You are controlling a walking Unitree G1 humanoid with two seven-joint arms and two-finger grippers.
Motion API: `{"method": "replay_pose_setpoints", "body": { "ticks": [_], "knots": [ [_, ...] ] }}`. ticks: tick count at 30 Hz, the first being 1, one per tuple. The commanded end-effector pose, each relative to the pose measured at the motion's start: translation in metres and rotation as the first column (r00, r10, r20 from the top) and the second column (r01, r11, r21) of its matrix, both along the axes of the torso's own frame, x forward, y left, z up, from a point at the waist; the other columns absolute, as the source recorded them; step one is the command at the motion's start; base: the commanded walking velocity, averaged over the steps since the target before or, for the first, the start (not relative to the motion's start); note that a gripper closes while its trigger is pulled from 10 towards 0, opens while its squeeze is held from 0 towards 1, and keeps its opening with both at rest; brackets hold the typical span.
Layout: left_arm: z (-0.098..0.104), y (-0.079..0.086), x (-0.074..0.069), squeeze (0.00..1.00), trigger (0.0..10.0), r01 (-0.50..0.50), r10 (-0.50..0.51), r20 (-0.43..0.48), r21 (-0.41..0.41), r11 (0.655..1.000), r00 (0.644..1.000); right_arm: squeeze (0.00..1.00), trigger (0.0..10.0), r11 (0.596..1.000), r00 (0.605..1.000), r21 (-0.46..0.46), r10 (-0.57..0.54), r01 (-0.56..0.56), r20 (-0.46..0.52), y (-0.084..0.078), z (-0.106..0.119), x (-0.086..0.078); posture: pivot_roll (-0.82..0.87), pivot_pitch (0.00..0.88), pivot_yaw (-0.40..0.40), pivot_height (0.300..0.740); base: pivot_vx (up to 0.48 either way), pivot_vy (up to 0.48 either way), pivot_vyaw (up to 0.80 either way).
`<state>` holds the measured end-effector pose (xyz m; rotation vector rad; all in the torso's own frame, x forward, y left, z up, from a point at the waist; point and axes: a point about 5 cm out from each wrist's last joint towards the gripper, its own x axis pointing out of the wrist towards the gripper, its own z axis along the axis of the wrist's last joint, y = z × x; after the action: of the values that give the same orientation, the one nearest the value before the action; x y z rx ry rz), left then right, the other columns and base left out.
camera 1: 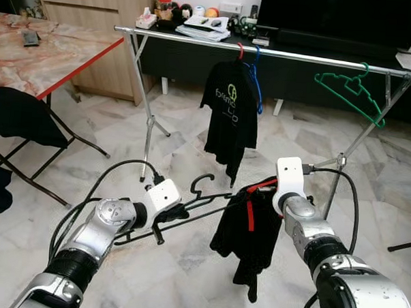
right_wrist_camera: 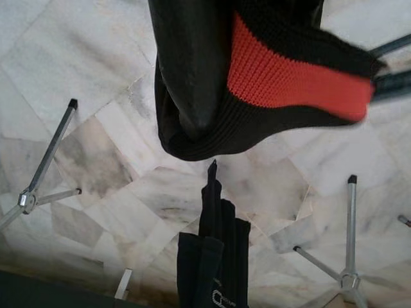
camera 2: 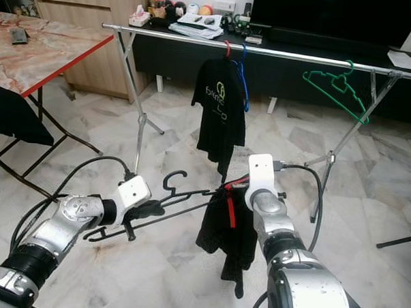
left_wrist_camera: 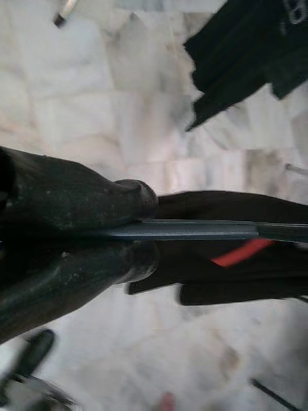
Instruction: Hang hanger
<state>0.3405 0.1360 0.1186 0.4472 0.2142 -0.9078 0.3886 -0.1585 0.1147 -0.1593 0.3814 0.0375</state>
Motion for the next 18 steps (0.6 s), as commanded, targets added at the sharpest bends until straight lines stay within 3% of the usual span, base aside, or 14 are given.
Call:
{"method": "replay_pose_setpoints", "body": {
  "ticks": [1,3,5,8,11,14,18],
  "knots": [
    [0.008,0.001,0.000,0.00,10.0,0.003,-0.002,0.015,-0.047,0.999,1.000,0.00,10.0,1.000,1.000,-0.004,0.014,-0.014,-0.013,0.000,-0.003,-0.001,-0.02,0.080,-0.051,0.740,0.000,0.000,0.00],
    [0.007,0.000,-0.002,0.00,10.0,0.027,-0.027,0.003,-0.043,0.999,1.000,0.00,10.0,0.999,0.999,-0.008,0.034,-0.034,-0.017,0.002,-0.003,-0.002,-0.02,0.080,-0.052,0.740,0.000,0.000,0.00],
    [0.014,-0.004,-0.004,0.00,10.0,0.057,-0.059,-0.019,-0.118,0.991,0.998,0.00,10.0,0.996,0.996,-0.034,0.084,-0.085,-0.018,0.006,-0.002,-0.001,-0.02,0.081,-0.052,0.740,0.000,0.000,0.00],
    [0.019,-0.007,-0.006,0.00,10.0,0.084,-0.090,-0.031,-0.162,0.983,0.995,0.00,10.0,0.991,0.994,-0.073,0.112,-0.113,-0.015,0.007,-0.001,0.000,-0.02,0.080,-0.051,0.740,0.000,0.000,0.00],
    [0.019,-0.007,-0.007,0.00,10.0,0.092,-0.099,-0.034,-0.159,0.983,0.995,0.00,10.0,0.990,0.993,-0.078,0.120,-0.121,-0.014,0.008,0.000,0.000,-0.02,0.080,-0.051,0.740,0.000,0.000,0.00],
    [0.013,-0.005,-0.006,0.00,10.0,0.079,-0.083,-0.032,-0.101,0.992,0.996,0.00,10.0,0.984,0.987,-0.078,0.161,-0.161,-0.010,0.011,0.005,0.002,-0.02,0.081,-0.049,0.740,0.000,0.000,0.00],
    [0.011,-0.006,-0.009,0.00,10.0,0.084,-0.090,-0.054,-0.101,0.991,0.994,0.00,10.0,0.971,0.975,-0.090,0.221,-0.220,-0.001,0.015,0.011,0.004,-0.02,0.084,-0.048,0.740,0.000,0.000,0.00]
  ]
}}
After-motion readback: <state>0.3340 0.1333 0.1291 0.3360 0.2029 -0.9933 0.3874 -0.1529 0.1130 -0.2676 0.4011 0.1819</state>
